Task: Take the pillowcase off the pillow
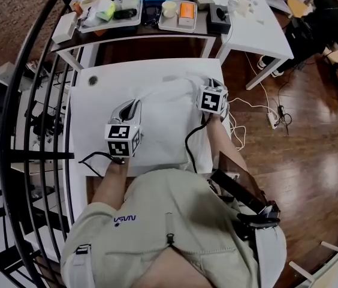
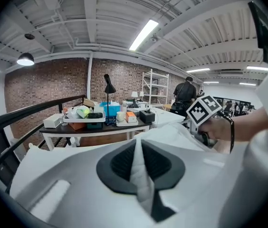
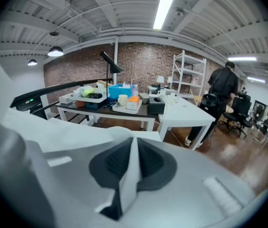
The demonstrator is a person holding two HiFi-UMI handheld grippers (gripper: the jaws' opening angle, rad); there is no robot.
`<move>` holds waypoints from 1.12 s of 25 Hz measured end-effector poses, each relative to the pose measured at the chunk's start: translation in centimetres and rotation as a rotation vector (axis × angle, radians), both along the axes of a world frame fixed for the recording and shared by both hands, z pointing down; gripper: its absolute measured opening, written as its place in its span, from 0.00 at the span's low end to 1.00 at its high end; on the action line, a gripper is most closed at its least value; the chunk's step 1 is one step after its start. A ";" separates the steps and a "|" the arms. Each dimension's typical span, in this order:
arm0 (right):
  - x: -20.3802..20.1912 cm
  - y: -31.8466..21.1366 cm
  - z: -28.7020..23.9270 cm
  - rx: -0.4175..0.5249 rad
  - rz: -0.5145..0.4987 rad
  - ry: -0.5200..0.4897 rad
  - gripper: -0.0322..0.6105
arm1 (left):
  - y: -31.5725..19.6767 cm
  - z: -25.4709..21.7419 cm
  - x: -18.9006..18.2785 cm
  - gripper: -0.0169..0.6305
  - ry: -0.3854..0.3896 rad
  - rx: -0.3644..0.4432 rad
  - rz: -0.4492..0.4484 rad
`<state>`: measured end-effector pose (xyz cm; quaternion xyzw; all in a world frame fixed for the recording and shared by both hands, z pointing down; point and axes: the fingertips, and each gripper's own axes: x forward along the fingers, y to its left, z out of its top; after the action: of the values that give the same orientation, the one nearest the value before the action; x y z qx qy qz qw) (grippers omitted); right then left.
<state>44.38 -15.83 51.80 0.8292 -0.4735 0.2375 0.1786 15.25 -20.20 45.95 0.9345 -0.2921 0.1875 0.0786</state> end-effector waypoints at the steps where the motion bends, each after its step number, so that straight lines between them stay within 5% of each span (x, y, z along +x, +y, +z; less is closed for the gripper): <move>1: 0.6 0.5 0.4 -0.016 0.026 0.008 0.07 | -0.4 0.3 -0.1 0.06 0.001 0.002 -0.010; 4: 2.7 2.5 2.2 -0.063 0.089 -0.014 0.07 | -1.3 1.4 0.0 0.06 -0.023 0.001 -0.019; 10: 1.7 3.2 6.0 -0.092 0.006 -0.128 0.08 | -3.8 5.2 2.4 0.12 -0.132 0.015 0.014; 14: 1.0 2.6 4.9 -0.015 -0.054 -0.131 0.30 | -4.5 5.7 3.9 0.31 -0.158 0.019 0.039; 16: 0.2 2.7 3.2 0.037 -0.075 -0.118 0.32 | -4.2 4.5 3.8 0.40 -0.124 0.023 0.040; 21: -3.5 5.2 -0.8 0.155 -0.117 -0.100 0.32 | 1.2 2.3 2.4 0.51 -0.077 -0.003 0.127; 28: -9.2 13.5 -0.1 0.081 -0.152 -0.093 0.34 | 10.9 1.5 -0.5 0.58 -0.119 -0.065 0.319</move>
<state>35.21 -2.37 51.67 0.7856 -0.5519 0.2420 0.1400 14.75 -9.33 47.41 0.9531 -0.1382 0.2622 0.0605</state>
